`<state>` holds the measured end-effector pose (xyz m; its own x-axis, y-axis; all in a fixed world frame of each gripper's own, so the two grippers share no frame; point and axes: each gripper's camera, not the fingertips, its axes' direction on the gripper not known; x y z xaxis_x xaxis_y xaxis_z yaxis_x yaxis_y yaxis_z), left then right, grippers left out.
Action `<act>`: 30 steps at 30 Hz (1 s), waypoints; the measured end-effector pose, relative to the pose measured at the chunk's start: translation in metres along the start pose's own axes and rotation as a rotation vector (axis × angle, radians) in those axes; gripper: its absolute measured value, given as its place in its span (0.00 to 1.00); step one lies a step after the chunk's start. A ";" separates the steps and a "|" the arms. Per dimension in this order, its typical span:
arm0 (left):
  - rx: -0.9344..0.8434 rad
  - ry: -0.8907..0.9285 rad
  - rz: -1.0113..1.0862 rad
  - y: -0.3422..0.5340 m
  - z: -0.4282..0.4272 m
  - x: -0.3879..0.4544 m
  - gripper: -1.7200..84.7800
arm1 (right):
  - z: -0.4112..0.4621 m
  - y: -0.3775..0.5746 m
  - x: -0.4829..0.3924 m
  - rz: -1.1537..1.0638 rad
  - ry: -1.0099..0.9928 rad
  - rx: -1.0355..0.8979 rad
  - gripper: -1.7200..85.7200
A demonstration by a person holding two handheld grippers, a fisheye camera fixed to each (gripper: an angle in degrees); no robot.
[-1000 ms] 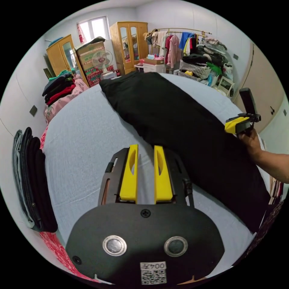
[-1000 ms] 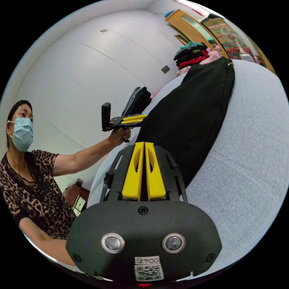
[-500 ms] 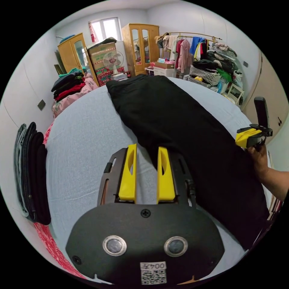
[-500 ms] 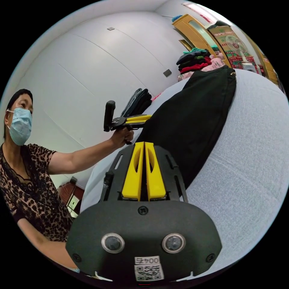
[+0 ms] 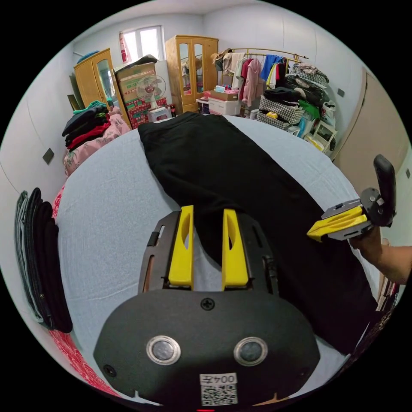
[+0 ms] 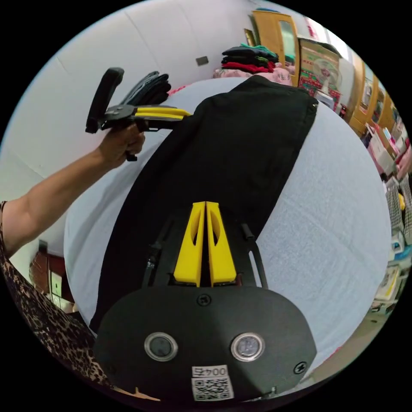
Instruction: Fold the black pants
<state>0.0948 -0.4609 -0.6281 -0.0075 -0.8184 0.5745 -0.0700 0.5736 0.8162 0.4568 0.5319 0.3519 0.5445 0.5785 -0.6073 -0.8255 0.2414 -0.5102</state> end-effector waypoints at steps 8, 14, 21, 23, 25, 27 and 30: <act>0.018 -0.015 -0.028 -0.014 -0.010 0.007 0.13 | 0.017 -0.001 -0.033 0.004 0.108 -0.012 0.01; 0.022 -0.007 -0.044 -0.026 -0.021 0.007 0.13 | 0.028 0.001 -0.048 0.026 0.116 0.004 0.02; 0.031 0.011 -0.086 -0.036 -0.032 0.005 0.13 | 0.029 -0.004 -0.052 -0.012 0.006 0.016 0.14; 0.033 0.016 -0.093 -0.039 -0.034 0.004 0.13 | 0.027 -0.010 -0.064 -0.049 0.023 0.061 0.17; 0.030 0.011 -0.079 -0.046 -0.038 0.005 0.14 | 0.027 -0.019 -0.074 -0.066 0.007 0.080 0.19; 0.017 0.006 -0.051 -0.053 -0.040 0.005 0.14 | 0.031 -0.033 -0.086 -0.092 -0.020 0.082 0.20; -0.002 -0.002 0.009 -0.068 -0.046 0.006 0.15 | 0.048 -0.050 -0.100 -0.110 0.051 0.006 0.19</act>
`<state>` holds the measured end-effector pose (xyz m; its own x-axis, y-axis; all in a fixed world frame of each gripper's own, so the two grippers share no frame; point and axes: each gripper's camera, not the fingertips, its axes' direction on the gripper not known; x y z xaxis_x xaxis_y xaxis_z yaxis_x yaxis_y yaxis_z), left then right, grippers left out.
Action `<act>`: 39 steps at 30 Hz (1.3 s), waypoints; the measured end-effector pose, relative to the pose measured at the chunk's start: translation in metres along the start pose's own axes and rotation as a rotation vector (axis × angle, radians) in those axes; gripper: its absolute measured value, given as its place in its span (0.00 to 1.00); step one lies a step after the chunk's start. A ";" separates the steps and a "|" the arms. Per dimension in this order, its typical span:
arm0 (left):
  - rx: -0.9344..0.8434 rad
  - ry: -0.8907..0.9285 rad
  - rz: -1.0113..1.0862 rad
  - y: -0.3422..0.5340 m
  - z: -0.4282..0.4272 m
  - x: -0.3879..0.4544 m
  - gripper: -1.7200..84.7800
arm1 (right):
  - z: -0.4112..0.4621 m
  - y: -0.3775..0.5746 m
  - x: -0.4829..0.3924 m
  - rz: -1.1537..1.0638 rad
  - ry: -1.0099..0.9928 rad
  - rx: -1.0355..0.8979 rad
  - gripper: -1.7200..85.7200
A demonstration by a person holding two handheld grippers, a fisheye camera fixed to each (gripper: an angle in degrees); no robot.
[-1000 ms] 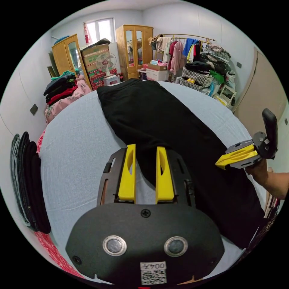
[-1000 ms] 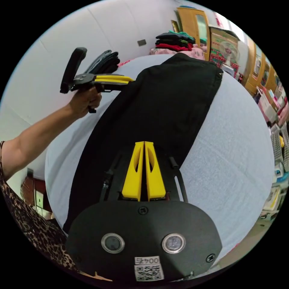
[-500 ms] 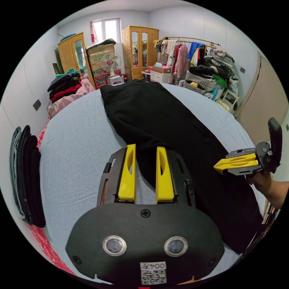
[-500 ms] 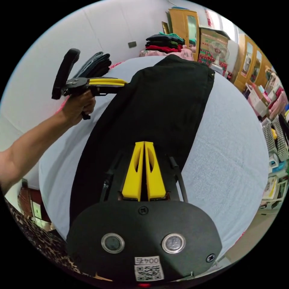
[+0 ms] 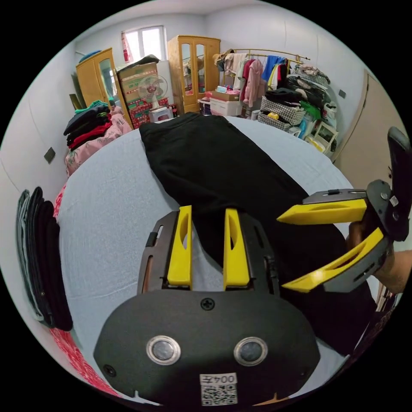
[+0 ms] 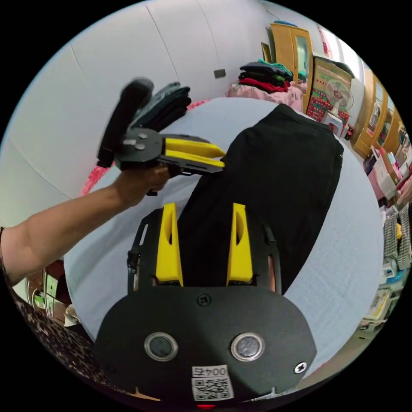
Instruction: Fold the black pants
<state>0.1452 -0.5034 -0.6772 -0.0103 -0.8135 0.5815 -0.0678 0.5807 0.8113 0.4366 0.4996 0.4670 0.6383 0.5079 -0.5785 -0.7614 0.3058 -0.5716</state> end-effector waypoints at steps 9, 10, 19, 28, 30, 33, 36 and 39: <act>-0.029 0.013 0.036 -0.011 -0.018 -0.018 0.18 | -0.005 0.014 0.030 0.135 0.101 0.035 0.04; -0.032 0.012 0.023 -0.006 -0.018 -0.022 0.18 | -0.007 0.018 0.035 0.157 0.093 0.054 0.04; 0.050 0.065 -0.055 -0.027 -0.024 -0.035 0.18 | -0.011 0.058 0.082 0.372 -0.109 0.220 0.03; -0.023 -0.101 -0.021 -0.079 -0.012 -0.059 0.15 | -0.009 0.061 0.075 0.305 -0.120 0.235 0.04; -0.032 -0.149 -0.016 -0.087 -0.010 -0.064 0.12 | -0.003 0.058 0.064 0.254 -0.156 0.232 0.05; 0.027 -0.235 -0.053 -0.088 -0.019 -0.080 0.07 | 0.003 0.049 0.041 0.127 -0.063 0.170 0.07; 0.027 -0.100 -0.149 -0.078 -0.022 -0.127 0.04 | 0.001 0.057 0.040 0.093 0.078 0.119 0.15; -0.045 0.072 -0.206 -0.063 -0.002 -0.175 0.04 | 0.004 0.080 0.048 0.103 0.097 0.039 0.21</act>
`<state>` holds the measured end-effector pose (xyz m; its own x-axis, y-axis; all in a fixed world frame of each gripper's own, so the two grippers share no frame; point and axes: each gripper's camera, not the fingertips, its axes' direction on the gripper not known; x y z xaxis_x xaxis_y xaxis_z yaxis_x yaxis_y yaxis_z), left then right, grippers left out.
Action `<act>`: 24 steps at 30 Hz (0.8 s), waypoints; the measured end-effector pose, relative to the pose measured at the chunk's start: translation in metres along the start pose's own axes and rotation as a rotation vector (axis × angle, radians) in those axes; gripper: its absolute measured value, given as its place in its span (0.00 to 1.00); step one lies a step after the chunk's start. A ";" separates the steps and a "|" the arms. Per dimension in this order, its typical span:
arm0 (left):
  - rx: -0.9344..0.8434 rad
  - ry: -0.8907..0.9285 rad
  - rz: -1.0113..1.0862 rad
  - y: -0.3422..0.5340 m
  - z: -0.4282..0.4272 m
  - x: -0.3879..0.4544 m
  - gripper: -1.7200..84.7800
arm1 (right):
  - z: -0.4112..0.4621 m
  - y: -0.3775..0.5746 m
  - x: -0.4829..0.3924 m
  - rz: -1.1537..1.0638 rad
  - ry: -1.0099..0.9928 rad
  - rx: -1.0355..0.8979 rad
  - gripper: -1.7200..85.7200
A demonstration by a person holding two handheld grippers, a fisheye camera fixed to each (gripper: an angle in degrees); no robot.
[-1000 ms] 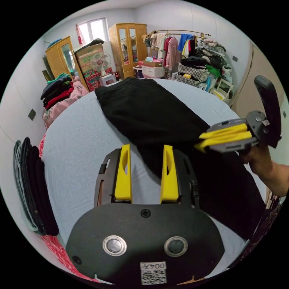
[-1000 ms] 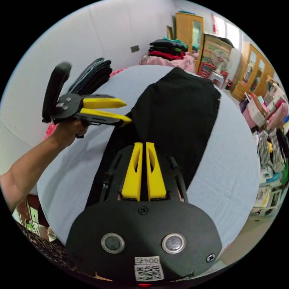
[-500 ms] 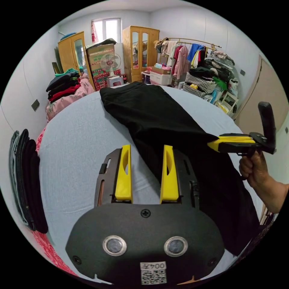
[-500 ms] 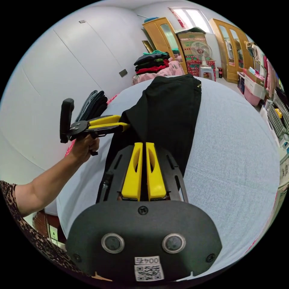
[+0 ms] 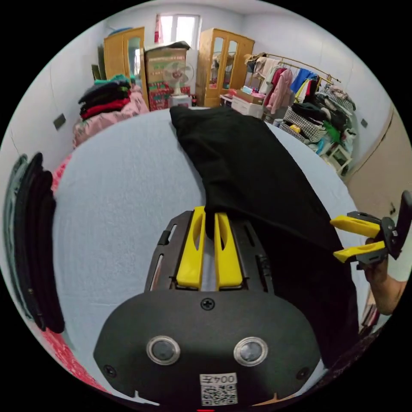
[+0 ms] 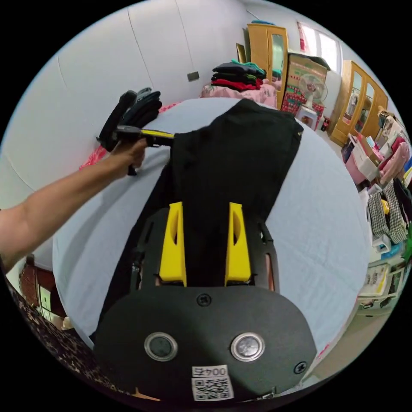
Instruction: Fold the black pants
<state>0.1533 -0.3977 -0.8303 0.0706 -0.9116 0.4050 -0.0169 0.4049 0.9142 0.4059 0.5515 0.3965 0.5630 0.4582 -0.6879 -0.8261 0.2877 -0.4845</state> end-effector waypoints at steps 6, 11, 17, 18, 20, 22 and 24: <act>-0.046 0.233 -0.078 -0.018 0.018 -0.068 0.03 | 0.013 0.041 -0.011 -0.055 0.106 -0.066 0.27; -0.053 0.423 -0.154 -0.022 0.036 -0.120 0.03 | 0.019 0.049 -0.010 -0.052 0.154 -0.011 0.27; -0.046 0.487 -0.169 -0.025 0.051 -0.155 0.03 | 0.018 0.047 -0.002 -0.059 0.161 -0.011 0.27; -0.045 0.509 -0.178 -0.024 0.055 -0.163 0.03 | 0.018 0.047 0.001 -0.058 0.160 -0.011 0.27; -0.042 0.560 -0.200 -0.022 0.062 -0.177 0.03 | 0.017 0.046 0.005 -0.058 0.157 -0.009 0.26; -0.039 0.606 -0.221 -0.020 0.070 -0.192 0.03 | 0.014 0.045 0.011 -0.031 0.157 0.002 0.22; -0.039 0.613 -0.224 -0.018 0.075 -0.199 0.03 | 0.006 0.041 0.030 0.051 0.131 0.020 0.15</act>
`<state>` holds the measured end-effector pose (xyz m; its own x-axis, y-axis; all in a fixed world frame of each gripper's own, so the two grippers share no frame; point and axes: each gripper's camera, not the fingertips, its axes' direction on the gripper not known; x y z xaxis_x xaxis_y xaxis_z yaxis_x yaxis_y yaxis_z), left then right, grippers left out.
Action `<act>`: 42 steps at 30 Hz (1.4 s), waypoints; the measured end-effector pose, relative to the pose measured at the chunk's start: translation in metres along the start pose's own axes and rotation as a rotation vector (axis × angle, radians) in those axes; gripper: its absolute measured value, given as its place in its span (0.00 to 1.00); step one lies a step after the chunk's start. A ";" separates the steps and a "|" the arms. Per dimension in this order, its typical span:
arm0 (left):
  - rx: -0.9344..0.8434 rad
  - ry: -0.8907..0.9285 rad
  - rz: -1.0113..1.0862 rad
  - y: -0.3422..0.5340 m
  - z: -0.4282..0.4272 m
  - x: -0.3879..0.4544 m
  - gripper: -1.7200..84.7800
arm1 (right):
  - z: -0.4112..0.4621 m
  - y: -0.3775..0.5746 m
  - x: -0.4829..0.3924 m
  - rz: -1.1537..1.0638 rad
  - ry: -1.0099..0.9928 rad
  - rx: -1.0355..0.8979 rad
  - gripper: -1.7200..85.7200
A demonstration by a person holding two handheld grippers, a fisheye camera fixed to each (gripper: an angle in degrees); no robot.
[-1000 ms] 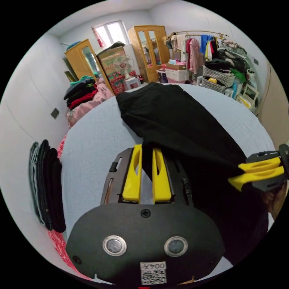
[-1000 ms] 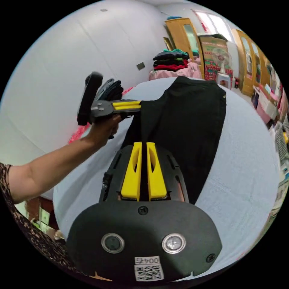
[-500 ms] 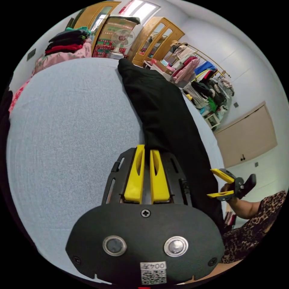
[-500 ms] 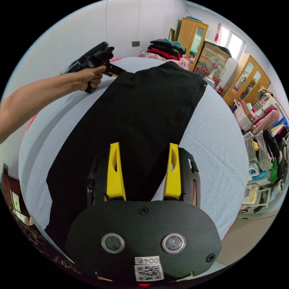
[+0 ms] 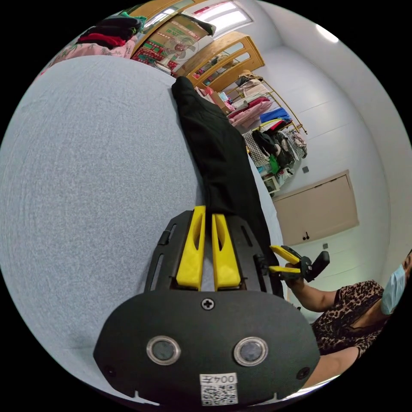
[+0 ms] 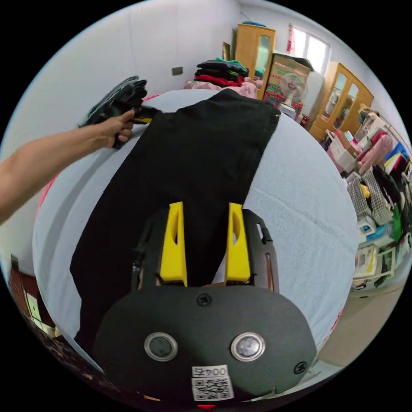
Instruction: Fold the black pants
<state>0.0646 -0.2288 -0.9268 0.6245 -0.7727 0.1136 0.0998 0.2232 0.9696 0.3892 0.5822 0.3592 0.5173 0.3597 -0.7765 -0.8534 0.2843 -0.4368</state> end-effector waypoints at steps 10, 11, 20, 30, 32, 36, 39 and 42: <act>0.000 0.020 -0.006 0.009 0.005 -0.043 0.03 | 0.030 -0.078 0.132 0.356 -0.308 0.009 0.17; 0.000 0.021 -0.007 0.010 0.005 -0.045 0.03 | 0.036 -0.083 0.138 0.359 -0.334 -0.003 0.15; 0.002 0.041 -0.027 0.037 0.020 -0.080 0.03 | 0.046 -0.088 0.139 0.241 -0.182 -0.018 0.07; 0.020 0.069 0.001 0.091 0.045 -0.105 0.04 | -0.034 0.030 0.078 0.123 -0.256 -0.291 0.13; 0.019 0.040 -0.036 0.108 0.051 -0.109 0.04 | -0.042 0.060 0.067 0.142 -0.262 -0.376 0.13; 0.074 0.033 -0.131 0.178 0.048 -0.109 0.04 | -0.046 0.113 0.048 0.171 -0.172 -0.572 0.13; 0.121 0.055 -0.128 0.250 0.043 -0.091 0.03 | -0.042 0.131 0.042 0.201 -0.164 -0.643 0.13; 0.078 0.023 -0.080 0.334 0.047 -0.056 0.03 | -0.036 0.136 0.038 0.193 -0.125 -0.645 0.12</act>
<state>0.0267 -0.1387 -0.5987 0.6343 -0.7725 0.0308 0.0906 0.1138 0.9894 0.2904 0.6024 0.2541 0.3226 0.4615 -0.8264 -0.7783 -0.3676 -0.5091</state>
